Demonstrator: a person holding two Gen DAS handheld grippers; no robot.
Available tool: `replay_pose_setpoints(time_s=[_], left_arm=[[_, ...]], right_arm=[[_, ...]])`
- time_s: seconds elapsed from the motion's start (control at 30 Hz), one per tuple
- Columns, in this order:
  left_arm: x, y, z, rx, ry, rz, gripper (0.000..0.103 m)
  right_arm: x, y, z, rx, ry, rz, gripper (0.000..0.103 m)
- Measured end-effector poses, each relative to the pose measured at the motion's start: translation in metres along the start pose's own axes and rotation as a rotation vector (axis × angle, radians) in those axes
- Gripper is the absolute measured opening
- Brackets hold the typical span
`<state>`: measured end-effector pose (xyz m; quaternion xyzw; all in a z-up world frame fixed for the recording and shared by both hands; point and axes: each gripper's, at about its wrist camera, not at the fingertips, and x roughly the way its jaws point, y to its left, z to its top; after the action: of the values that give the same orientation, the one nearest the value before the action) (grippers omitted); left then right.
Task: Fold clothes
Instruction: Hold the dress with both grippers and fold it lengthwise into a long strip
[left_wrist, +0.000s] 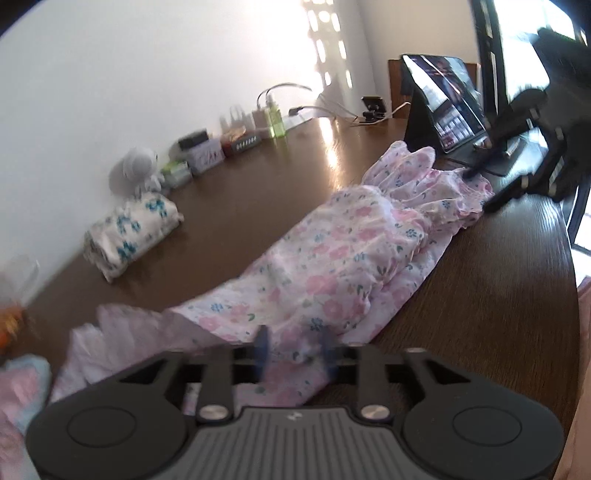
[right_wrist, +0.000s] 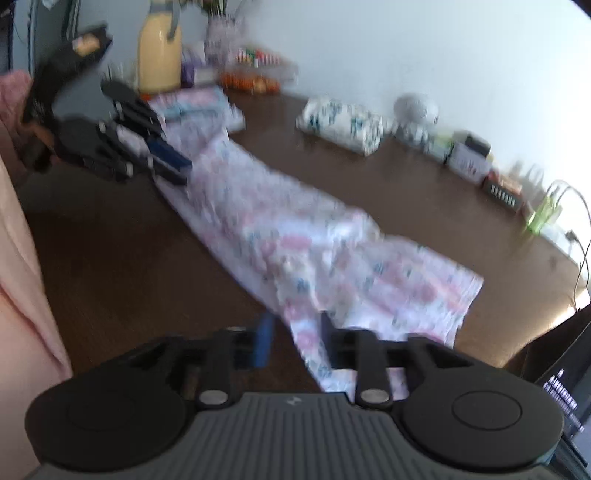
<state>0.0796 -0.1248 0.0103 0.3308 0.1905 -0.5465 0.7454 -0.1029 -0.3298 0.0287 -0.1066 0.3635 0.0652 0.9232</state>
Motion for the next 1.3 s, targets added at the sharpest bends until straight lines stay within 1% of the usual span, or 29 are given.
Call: replay_pose_setpoints(time_s=[0.03,0.07,0.13,0.17,0.23,0.27,0.3,0.37,0.4,0.43,0.47,0.57,0.6,0.67,0.73,0.8,0.87,0.9,0.93,0.97,1.0,1.03,1.07,1.13,1.2,1.23,1.3], left_arm=[[-0.001,-0.001,0.003,0.033,-0.001,-0.001,0.051],[0.001,-0.002,0.007,0.074,0.002,-0.008,0.051],[0.01,-0.004,0.013,0.136,0.021,-0.026,0.052],[0.016,-0.004,0.016,0.163,0.036,-0.037,0.052],[0.029,-0.006,0.022,0.217,0.065,-0.062,0.052],[0.035,-0.007,0.024,0.237,0.077,-0.074,0.051],[0.04,-0.009,0.024,0.256,0.088,-0.086,0.048],[0.049,-0.012,0.026,0.298,0.111,-0.119,0.024],[0.052,-0.013,0.028,0.305,0.119,-0.118,0.002],[0.055,-0.014,0.029,0.307,0.125,-0.111,0.001],[0.056,-0.013,0.032,0.306,0.112,-0.087,0.001],[0.053,-0.009,0.044,0.299,0.056,0.002,0.001],[0.052,-0.007,0.048,0.304,0.031,0.028,0.001],[0.053,-0.002,0.055,0.314,0.008,0.064,0.001],[0.054,-0.001,0.061,0.326,-0.006,0.09,0.001],[0.055,-0.002,0.064,0.351,-0.017,0.114,0.001],[0.054,-0.006,0.067,0.376,-0.023,0.126,0.001],[0.054,-0.007,0.067,0.388,-0.028,0.133,0.001],[0.053,-0.008,0.067,0.397,-0.03,0.139,0.001],[0.053,-0.009,0.067,0.406,-0.033,0.145,0.001],[0.053,-0.009,0.067,0.408,-0.036,0.15,0.001],[0.052,-0.009,0.067,0.409,-0.04,0.155,0.001],[0.051,-0.01,0.067,0.412,-0.044,0.16,0.001],[0.048,-0.012,0.066,0.424,-0.056,0.174,0.001],[0.044,-0.014,0.063,0.44,-0.07,0.191,0.001],[0.04,-0.017,0.058,0.447,-0.074,0.189,0.001],[0.032,-0.026,0.049,0.46,-0.079,0.181,0.001]], right_arm=[[-0.005,-0.002,0.005,-0.009,-0.02,-0.003,0.045],[-0.008,-0.004,0.01,-0.028,-0.027,-0.012,0.047],[0.0,-0.005,0.018,-0.101,0.001,-0.036,0.063],[0.008,-0.005,0.02,-0.141,0.026,-0.036,0.066],[0.023,-0.006,0.025,-0.202,0.071,-0.022,0.067],[0.03,-0.008,0.026,-0.202,0.085,0.002,0.067],[0.037,-0.009,0.028,-0.202,0.1,0.027,0.066],[0.05,-0.013,0.032,-0.203,0.129,0.077,0.066],[0.056,-0.015,0.033,-0.198,0.138,0.096,0.066],[0.06,-0.018,0.034,-0.188,0.14,0.107,0.066],[0.064,-0.021,0.036,-0.178,0.141,0.115,0.066],[0.072,-0.027,0.042,-0.181,0.135,0.111,0.066],[0.074,-0.028,0.044,-0.19,0.133,0.105,0.066],[0.08,-0.029,0.051,-0.222,0.132,0.075,0.066],[0.086,-0.031,0.058,-0.266,0.139,0.039,0.066],[0.093,-0.039,0.062,-0.281,0.156,0.024,0.066],[0.1,-0.05,0.065,-0.266,0.181,0.033,0.063],[0.103,-0.056,0.066,-0.257,0.193,0.04,0.059],[0.106,-0.062,0.067,-0.244,0.206,0.049,0.049],[0.109,-0.067,0.068,-0.228,0.218,0.059,0.042],[0.113,-0.071,0.068,-0.214,0.228,0.066,0.026],[0.116,-0.075,0.069,-0.201,0.237,0.071,0.013],[0.119,-0.079,0.07,-0.194,0.24,0.065,0.01],[0.118,-0.078,0.072,-0.209,0.225,0.017,0.004],[0.11,-0.073,0.074,-0.242,0.188,-0.056,0.003],[0.104,-0.066,0.073,-0.278,0.163,-0.107,0.003],[0.089,-0.044,0.068,-0.394,0.11,-0.23,0.003]])
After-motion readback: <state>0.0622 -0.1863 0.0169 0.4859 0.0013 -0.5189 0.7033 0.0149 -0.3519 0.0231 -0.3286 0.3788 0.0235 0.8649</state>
